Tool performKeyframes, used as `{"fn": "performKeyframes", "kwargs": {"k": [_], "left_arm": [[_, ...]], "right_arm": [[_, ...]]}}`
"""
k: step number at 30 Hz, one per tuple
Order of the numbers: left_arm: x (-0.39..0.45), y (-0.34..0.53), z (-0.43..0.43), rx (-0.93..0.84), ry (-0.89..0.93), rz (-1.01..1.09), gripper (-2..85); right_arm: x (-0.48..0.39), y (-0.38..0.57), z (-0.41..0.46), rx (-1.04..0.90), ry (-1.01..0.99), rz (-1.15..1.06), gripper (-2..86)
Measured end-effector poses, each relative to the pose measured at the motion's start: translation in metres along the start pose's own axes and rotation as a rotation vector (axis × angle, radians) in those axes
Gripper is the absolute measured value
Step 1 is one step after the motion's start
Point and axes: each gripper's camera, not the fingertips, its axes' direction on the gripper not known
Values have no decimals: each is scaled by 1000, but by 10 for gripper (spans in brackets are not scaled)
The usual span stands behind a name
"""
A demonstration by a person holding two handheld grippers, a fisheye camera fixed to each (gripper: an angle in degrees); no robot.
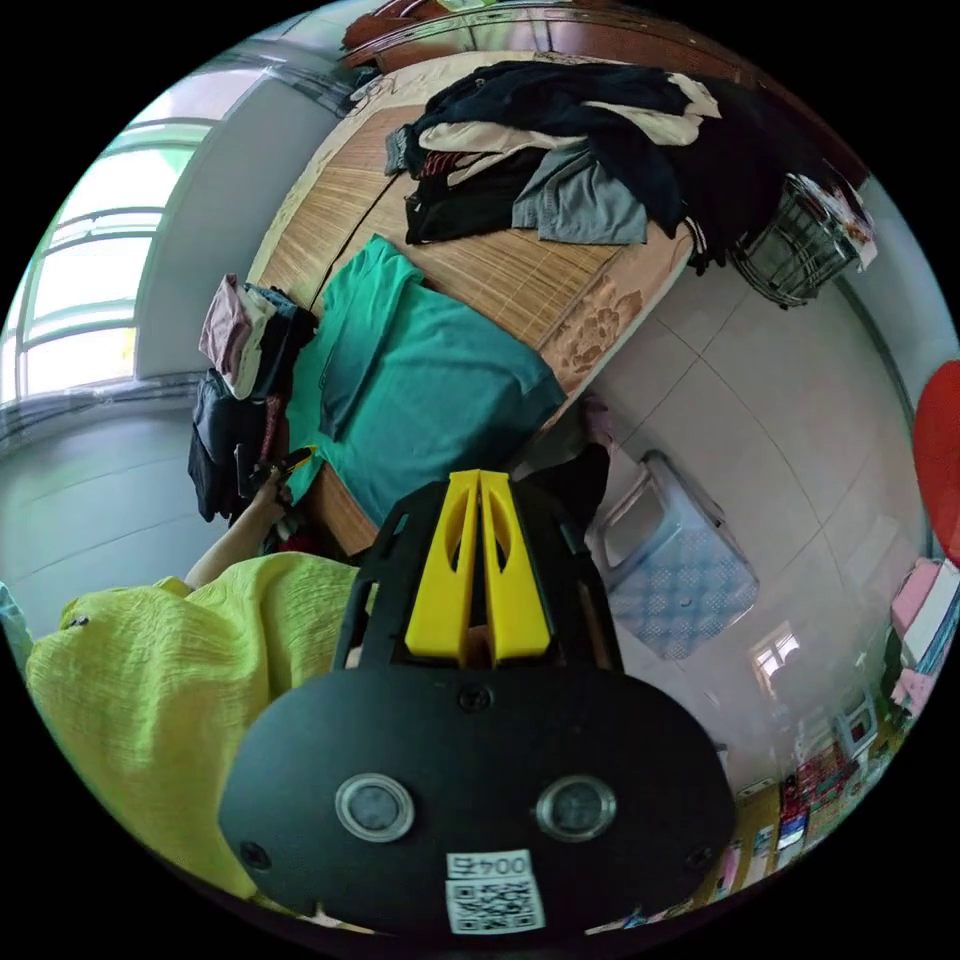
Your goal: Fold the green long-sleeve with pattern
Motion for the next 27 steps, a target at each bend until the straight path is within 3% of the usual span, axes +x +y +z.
{"fn": "performKeyframes", "kwargs": {"k": [6, 11, 18, 23, 27], "left_arm": [[60, 30, -6, 97, 27, 100, 100], [141, 17, -5, 139, -4, 185, 69], [266, -117, 6, 272, 21, 203, 23], [370, -218, 29, 294, -67, 295, 17], [441, -275, 51, 329, -168, 352, 14]], "right_arm": [[-52, -48, 52, 85, 117, -186, 6], [-97, -138, 133, 155, 178, -450, 66], [-123, -248, 248, 132, 184, -505, 77], [-151, -286, 295, 135, 117, -628, 105], [-161, -298, 319, 114, 104, -672, 53]]}}
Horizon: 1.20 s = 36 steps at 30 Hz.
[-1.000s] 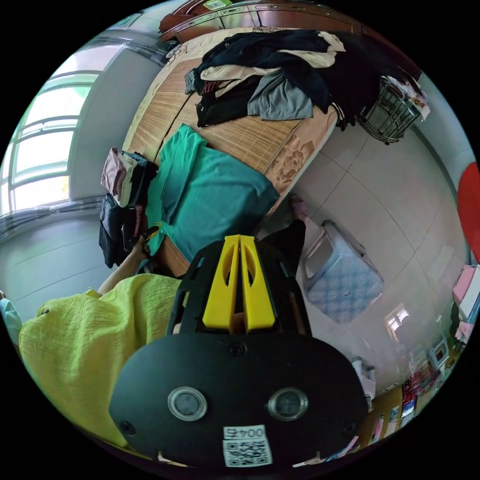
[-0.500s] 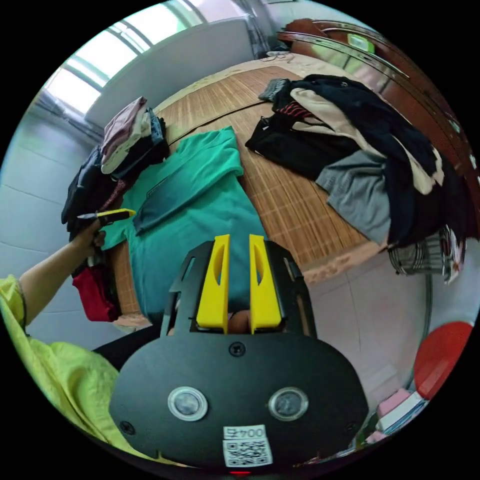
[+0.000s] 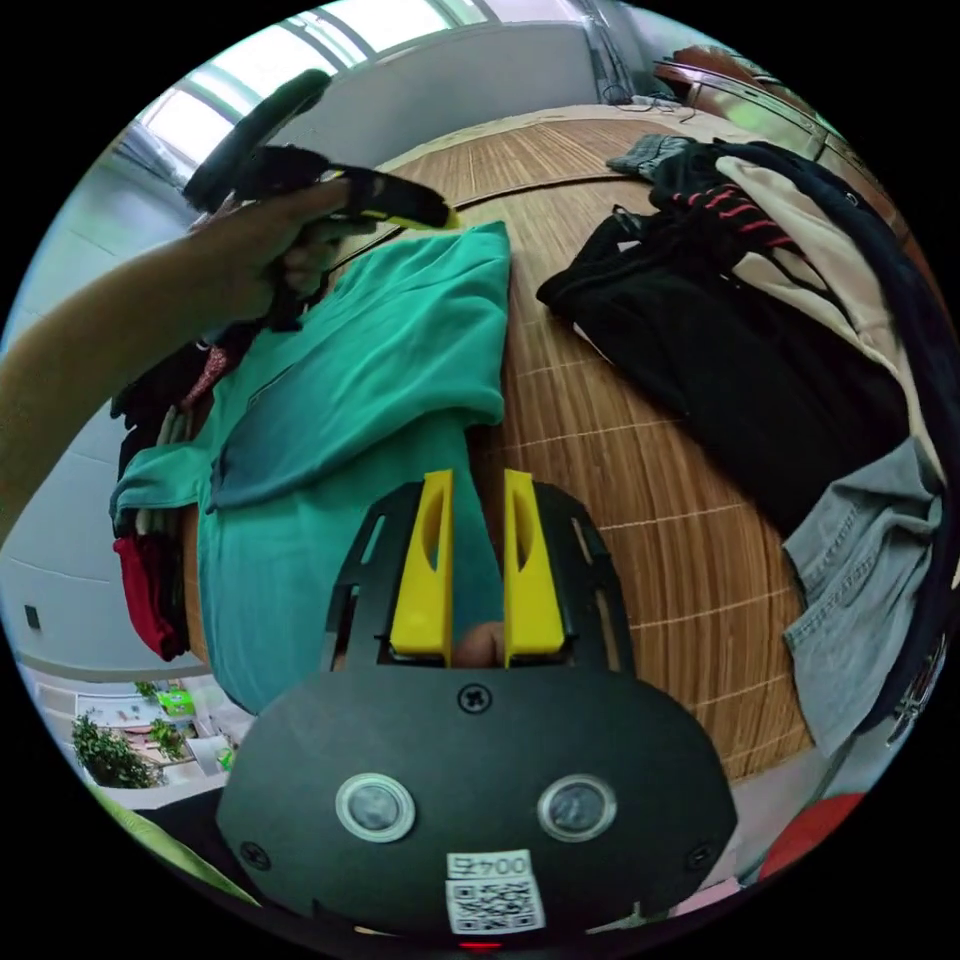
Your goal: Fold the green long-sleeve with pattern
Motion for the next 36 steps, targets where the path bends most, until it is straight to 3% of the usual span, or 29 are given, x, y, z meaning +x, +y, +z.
{"fn": "performKeyframes", "kwargs": {"k": [4, 10, 14, 18, 21, 25, 28, 29, 30, 32, 36], "left_arm": [[37, -36, 33, -10, -120, 20, 6], [52, -66, 36, 111, -207, -22, 1], [51, -92, 12, 133, -139, -46, 1], [58, -118, -74, 211, -149, 56, 1], [45, -109, -148, 273, -198, 53, 2], [16, -62, -193, 172, -295, -61, 2], [-12, -38, -176, -20, -268, -131, 2], [-17, -37, -172, -66, -266, -139, 2], [-20, -37, -189, 27, -259, -125, 2], [-32, -61, -219, 14, -323, -234, 2], [-40, -94, -328, 208, -303, -364, 3]], "right_arm": [[-19, -7, 23, -39, -32, -110, 2], [-48, 11, 41, 58, 132, -234, -2], [-54, 3, 47, 67, 78, -195, 16], [-47, -8, 37, 66, -4, -93, 39], [-55, -18, 18, 186, -16, -58, 34], [-99, -62, 26, 253, 69, -174, 25], [-117, -95, 86, -30, 156, -217, 9], [-126, -100, 81, 20, 167, -251, 2], [-132, -104, 78, 2, 201, -255, 0], [-162, -108, 53, 79, 301, -287, -5], [-217, -107, 45, 121, 266, -356, -7]]}}
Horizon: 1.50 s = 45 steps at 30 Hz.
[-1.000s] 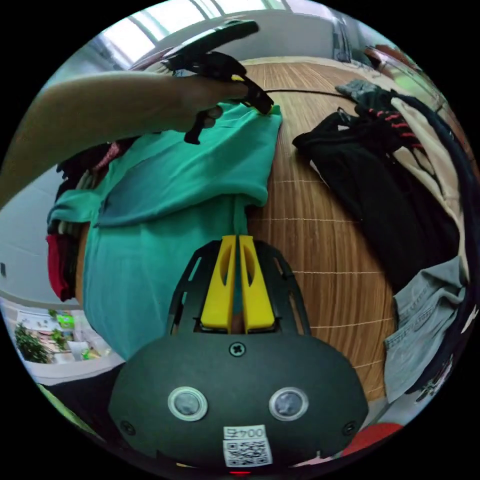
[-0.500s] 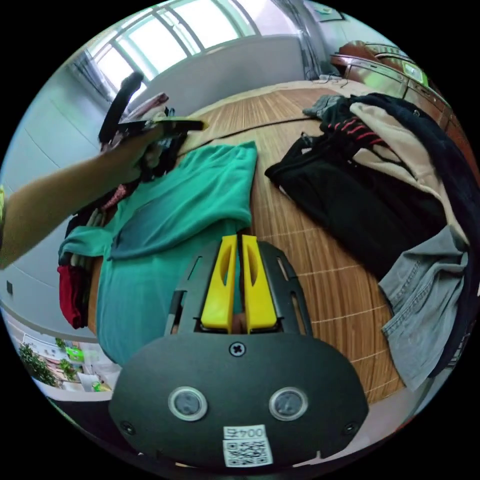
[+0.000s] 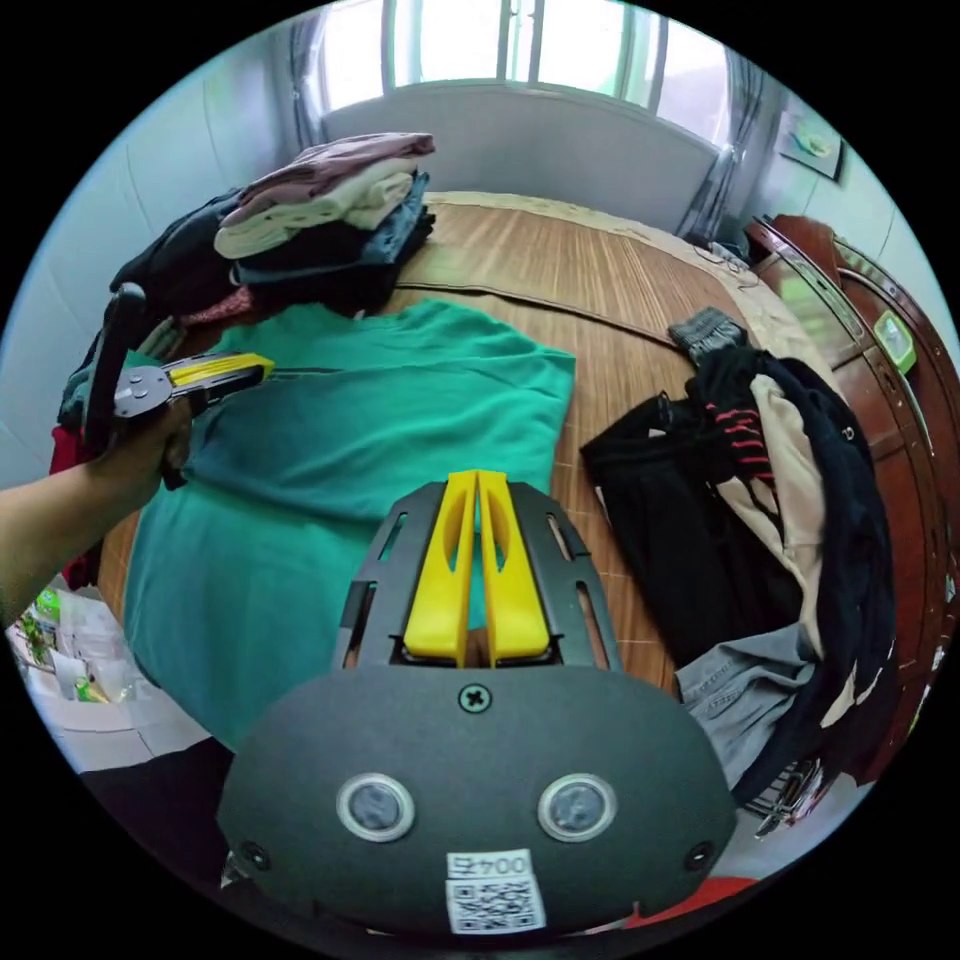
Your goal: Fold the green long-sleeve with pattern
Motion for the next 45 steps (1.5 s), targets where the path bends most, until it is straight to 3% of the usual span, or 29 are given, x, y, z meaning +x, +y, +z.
{"fn": "performKeyframes", "kwargs": {"k": [3, 6, 9, 10, 14, 17, 24, 26, 28, 31, 37, 45], "left_arm": [[-15, -22, -28, -46, -26, -24, 3], [-33, -56, -18, -186, 33, 1, 3], [-64, -120, -64, -182, 76, -82, 2], [-81, -142, -98, -105, 109, -148, 2], [-153, -171, -197, -11, 246, -363, 3], [-239, -166, -279, 36, 273, -531, 5], [-483, -146, -451, 46, 7, -876, 45], [-538, -138, -466, 63, 101, -1026, 59], [-590, -126, -468, 175, 305, -1258, 71], [-618, -136, -465, 265, 414, -1408, 85], [-619, -185, -461, 272, 446, -1492, 115], [-588, -242, -446, 253, 453, -1495, 118]], "right_arm": [[-47, -24, 22, -31, -14, -37, -7], [-85, -44, 67, -207, -12, -73, -8], [-113, -58, 60, -201, 48, -104, -8], [-123, -59, 49, -177, 26, -117, -8], [-161, -45, 61, -390, -5, -162, -7], [-186, -32, 92, -554, 7, -215, -7], [-209, -54, 129, -654, 56, -239, -6], [-209, -65, 137, -684, 44, -244, -6], [-211, -72, 143, -699, 43, -251, -6], [-217, -82, 151, -724, 66, -287, -5], [-218, -96, 163, -749, 88, -263, -6], [-214, -98, 167, -721, 118, -263, -7]]}}
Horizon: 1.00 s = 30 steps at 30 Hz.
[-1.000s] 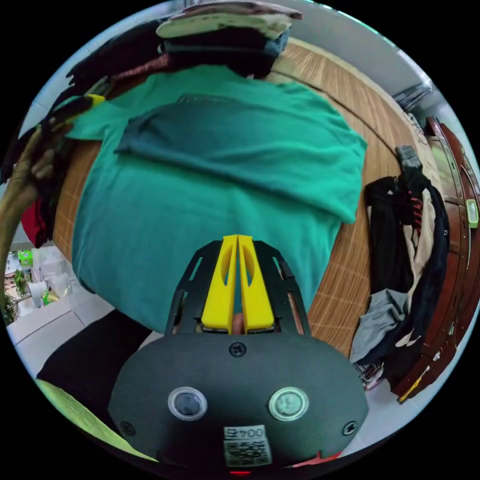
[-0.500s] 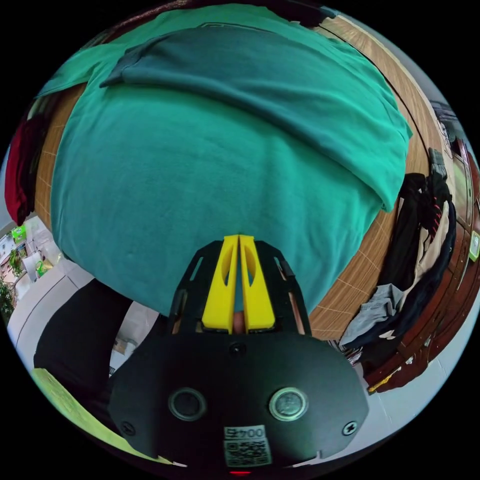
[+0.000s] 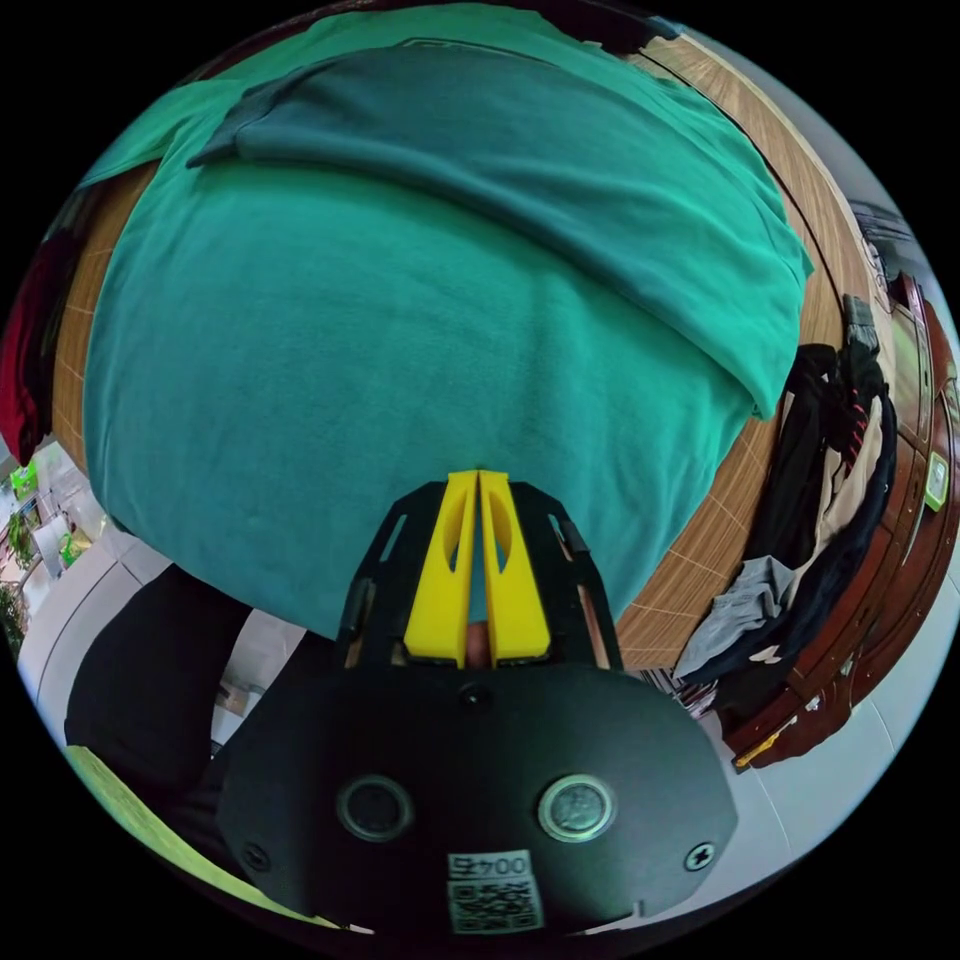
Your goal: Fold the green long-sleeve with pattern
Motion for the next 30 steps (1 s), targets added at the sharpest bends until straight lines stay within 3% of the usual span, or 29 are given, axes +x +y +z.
{"fn": "performKeyframes", "kwargs": {"k": [8, 14, 22, 30], "left_arm": [[21, 68, 43, 44, -22, 68, 50], [111, 184, 55, 95, -88, 456, 36], [255, 444, 109, 80, -115, 1057, 33], [304, 727, 204, 36, -64, 1524, 32]], "right_arm": [[15, 6, 8, 18, -4, 18, -6], [35, 16, 15, 23, -44, 33, -7], [78, 43, 29, 59, -193, 51, -6], [146, 97, 46, 133, -441, 148, -7]]}}
